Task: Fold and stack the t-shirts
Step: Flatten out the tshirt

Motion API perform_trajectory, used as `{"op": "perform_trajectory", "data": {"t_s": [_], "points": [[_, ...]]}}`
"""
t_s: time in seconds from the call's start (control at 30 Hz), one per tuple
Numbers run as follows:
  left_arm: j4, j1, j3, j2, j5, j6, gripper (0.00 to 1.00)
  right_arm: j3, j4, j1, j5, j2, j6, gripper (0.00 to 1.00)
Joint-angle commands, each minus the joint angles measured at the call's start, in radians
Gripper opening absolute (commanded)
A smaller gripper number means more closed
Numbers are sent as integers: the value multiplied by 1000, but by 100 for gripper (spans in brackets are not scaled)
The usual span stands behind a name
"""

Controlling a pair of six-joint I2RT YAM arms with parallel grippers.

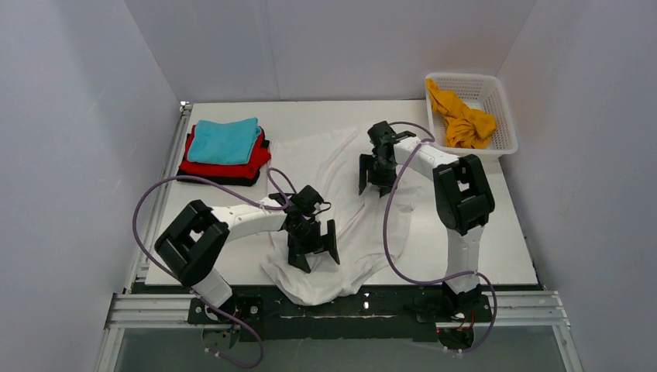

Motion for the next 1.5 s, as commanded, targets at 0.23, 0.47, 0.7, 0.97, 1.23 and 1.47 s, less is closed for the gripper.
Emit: {"op": "perform_trajectory", "data": {"t_s": [0.23, 0.47, 0.7, 0.97, 1.23, 1.47], "points": [[335, -164, 418, 490, 16, -253, 98, 606, -41, -17, -180, 335, -385, 72], [96, -193, 494, 326, -114, -12, 98, 567, -70, -165, -79, 167, -342, 73], [-266, -118, 466, 2, -592, 313, 98, 281, -45, -196, 43, -172, -295, 74], [-156, 268, 521, 139, -351, 342, 98, -290, 39, -56, -33, -572, 8, 73], [-363, 359, 844, 539, -360, 378, 98, -678, 182, 194, -95, -723, 274, 73], [-215, 178, -58, -52, -315, -79, 100, -47, 101, -192, 5, -50, -66, 73]]}}
